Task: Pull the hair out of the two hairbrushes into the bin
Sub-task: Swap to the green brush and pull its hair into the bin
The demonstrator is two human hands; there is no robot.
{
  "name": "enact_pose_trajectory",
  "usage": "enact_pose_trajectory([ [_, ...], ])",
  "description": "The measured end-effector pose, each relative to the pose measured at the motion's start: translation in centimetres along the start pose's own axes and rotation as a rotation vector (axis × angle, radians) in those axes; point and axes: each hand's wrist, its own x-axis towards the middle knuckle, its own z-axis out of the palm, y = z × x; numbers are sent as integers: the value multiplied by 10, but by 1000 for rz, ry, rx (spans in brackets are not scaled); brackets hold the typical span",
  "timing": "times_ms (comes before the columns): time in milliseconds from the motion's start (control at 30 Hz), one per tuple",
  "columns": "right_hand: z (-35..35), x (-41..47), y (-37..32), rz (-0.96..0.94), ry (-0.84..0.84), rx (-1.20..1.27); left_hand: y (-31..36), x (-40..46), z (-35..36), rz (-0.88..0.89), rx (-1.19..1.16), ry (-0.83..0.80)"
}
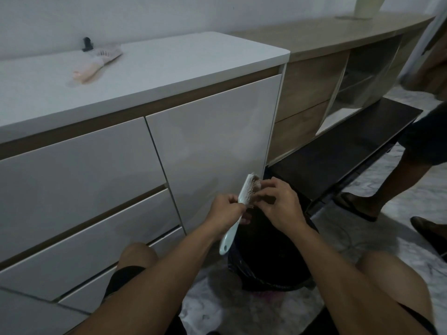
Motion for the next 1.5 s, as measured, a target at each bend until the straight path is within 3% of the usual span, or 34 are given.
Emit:
enact_pose_trajectory([
  [233, -11, 1, 3, 305, 70, 58, 2, -2, -4, -24, -52, -46],
  [467, -11, -3, -2, 215, -57, 374, 1, 0, 2, -8, -51, -53],
  [700, -11, 0, 1, 269, 72, 156, 2, -1, 1, 0, -4, -58],
  [867, -14, 1, 0, 306, 126, 182, -2, -1, 2, -18, -43, -60],
  [1067, -10, -1, -1, 233, 7, 344, -1, 0, 5, 1, -38, -56],
  [1167, -8, -1, -1, 198, 34, 342, 0, 0, 4, 10, -25, -54],
  [1500, -12, 7, 9, 381, 172, 240, 3, -7, 1, -1, -24, -52],
])
